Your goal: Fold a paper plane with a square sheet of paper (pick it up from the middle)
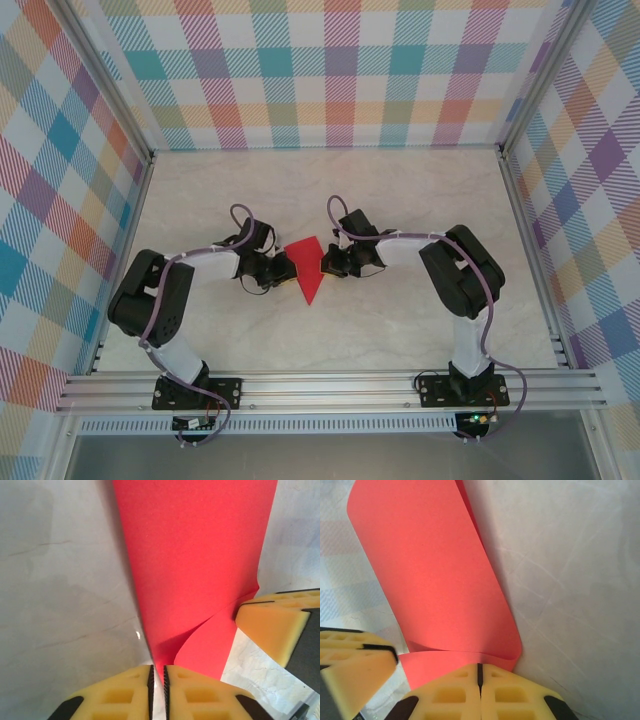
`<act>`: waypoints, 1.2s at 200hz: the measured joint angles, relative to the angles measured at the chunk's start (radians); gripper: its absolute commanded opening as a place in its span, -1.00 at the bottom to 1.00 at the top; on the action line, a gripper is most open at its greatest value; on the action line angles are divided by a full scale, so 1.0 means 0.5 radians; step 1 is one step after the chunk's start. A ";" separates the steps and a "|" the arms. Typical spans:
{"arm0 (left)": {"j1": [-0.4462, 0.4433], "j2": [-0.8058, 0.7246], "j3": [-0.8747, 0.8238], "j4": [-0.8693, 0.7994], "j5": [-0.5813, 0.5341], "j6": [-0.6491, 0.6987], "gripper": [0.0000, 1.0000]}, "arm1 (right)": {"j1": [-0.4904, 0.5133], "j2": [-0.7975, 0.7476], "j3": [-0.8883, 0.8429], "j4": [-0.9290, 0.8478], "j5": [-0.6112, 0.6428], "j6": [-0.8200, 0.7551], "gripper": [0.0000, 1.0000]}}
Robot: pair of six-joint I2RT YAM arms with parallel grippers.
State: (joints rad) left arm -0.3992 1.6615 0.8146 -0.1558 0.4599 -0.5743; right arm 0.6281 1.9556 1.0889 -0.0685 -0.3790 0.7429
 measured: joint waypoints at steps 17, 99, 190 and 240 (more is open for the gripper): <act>0.000 -0.099 0.000 -0.045 -0.038 0.006 -0.59 | 0.000 0.000 0.000 0.001 0.000 0.002 -0.90; -0.214 -0.125 0.003 0.069 0.006 -0.034 -0.65 | 0.000 0.000 0.000 0.001 -0.001 0.010 -0.89; -0.233 0.090 0.027 0.023 -0.070 -0.053 -0.85 | 0.000 -0.049 -0.023 0.002 -0.011 0.015 -0.85; -0.233 0.090 0.037 0.002 -0.085 -0.053 -0.92 | 0.090 -0.198 -0.101 0.034 -0.019 0.040 -0.87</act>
State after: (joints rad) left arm -0.5159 1.7065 0.8333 -0.1551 0.4171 -0.6006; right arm 0.6731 1.8568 1.0386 -0.0513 -0.3885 0.7628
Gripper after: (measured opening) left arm 0.058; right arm 0.072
